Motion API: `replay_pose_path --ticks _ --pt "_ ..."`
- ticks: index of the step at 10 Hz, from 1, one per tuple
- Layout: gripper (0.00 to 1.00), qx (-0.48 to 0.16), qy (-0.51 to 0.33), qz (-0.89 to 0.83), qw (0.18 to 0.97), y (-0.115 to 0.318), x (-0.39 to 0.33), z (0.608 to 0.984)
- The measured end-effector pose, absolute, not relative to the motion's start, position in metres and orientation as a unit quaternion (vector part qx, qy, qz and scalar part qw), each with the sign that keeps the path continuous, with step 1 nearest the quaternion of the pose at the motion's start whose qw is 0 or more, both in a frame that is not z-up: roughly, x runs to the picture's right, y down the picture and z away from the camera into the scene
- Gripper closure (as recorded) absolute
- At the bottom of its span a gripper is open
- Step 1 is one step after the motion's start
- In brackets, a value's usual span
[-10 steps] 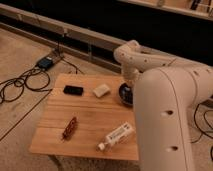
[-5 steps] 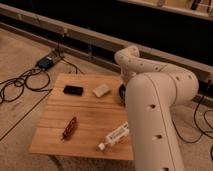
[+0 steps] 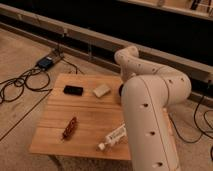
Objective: Place the ceramic cup in the ceramic bowl
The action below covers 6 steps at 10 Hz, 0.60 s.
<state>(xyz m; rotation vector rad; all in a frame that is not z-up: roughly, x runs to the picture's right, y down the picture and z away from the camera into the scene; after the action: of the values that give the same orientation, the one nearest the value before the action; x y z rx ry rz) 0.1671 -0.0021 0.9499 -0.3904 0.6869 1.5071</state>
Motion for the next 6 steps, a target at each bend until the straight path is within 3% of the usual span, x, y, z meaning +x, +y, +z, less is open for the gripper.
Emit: replay_pose_path --ticks 1,6 --pt "0.22 -0.174 0.302 0.665 0.660 -0.004 0.166 0.951" --pt "0.20 -0.173 0.297 0.661 0.667 -0.015 0.163 0.938"
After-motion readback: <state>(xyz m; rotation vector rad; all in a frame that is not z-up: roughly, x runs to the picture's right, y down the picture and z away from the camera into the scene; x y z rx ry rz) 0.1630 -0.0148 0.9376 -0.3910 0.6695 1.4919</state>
